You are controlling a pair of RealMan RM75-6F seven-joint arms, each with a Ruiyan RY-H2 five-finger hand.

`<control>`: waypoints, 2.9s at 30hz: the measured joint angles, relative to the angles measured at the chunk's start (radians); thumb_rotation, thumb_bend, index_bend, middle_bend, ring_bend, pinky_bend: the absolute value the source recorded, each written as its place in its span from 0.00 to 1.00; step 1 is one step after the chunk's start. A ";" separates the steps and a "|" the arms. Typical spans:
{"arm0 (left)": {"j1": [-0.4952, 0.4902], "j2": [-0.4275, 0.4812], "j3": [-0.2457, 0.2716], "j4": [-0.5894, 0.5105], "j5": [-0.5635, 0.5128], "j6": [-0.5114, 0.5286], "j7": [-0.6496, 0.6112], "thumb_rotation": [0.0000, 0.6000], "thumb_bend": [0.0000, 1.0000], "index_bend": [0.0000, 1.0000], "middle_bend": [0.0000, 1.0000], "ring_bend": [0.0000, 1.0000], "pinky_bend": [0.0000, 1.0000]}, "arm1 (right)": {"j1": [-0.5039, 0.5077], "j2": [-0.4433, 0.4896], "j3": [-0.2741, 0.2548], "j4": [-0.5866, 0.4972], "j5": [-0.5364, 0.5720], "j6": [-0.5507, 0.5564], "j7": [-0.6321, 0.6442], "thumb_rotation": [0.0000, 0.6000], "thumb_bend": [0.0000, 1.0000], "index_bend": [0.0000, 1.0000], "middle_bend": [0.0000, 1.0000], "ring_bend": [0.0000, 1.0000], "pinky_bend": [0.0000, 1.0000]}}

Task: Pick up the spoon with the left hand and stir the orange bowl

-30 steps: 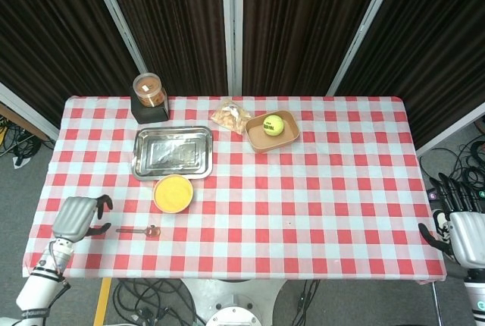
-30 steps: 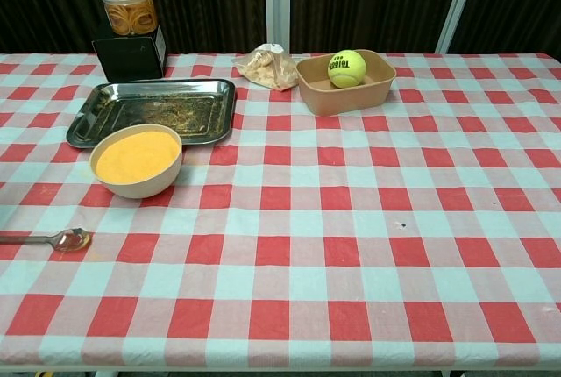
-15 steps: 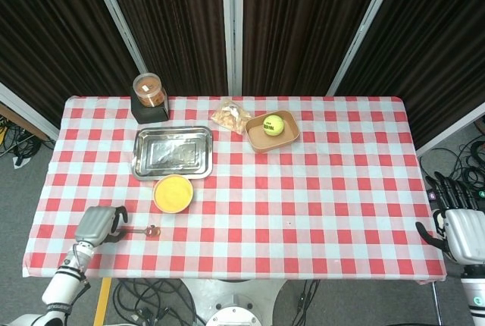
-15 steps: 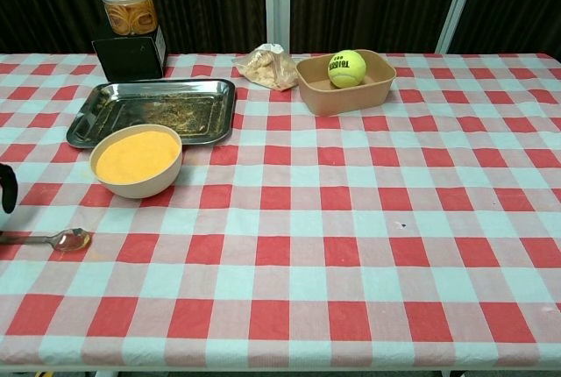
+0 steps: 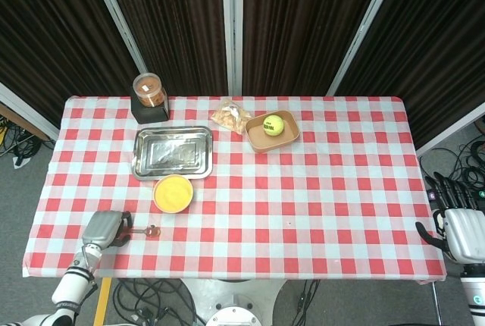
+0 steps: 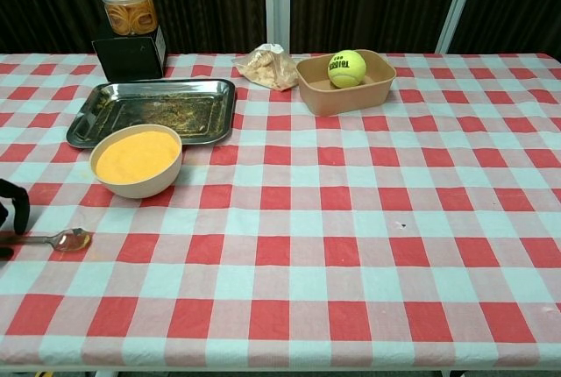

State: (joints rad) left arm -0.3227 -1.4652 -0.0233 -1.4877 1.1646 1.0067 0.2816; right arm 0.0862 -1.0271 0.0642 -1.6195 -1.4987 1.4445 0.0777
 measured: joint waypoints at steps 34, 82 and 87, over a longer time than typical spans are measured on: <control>-0.045 0.094 -0.015 -0.106 -0.021 0.060 0.109 1.00 0.41 0.62 0.87 0.87 0.93 | -0.008 0.007 -0.001 0.016 -0.007 0.020 0.023 1.00 0.23 0.00 0.00 0.00 0.00; -0.440 0.050 -0.089 -0.137 -0.443 -0.023 0.467 1.00 0.38 0.49 0.87 0.87 0.93 | -0.004 0.034 0.010 -0.002 -0.006 0.031 0.011 1.00 0.23 0.00 0.00 0.00 0.00; -0.439 0.057 -0.074 -0.137 -0.400 -0.020 0.441 1.00 0.32 0.49 0.87 0.87 0.93 | -0.007 0.036 0.011 -0.002 -0.009 0.040 0.013 1.00 0.23 0.00 0.00 0.00 0.00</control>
State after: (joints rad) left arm -0.7613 -1.4079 -0.0977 -1.6249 0.7648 0.9867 0.7225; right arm 0.0796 -0.9912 0.0755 -1.6215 -1.5074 1.4842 0.0903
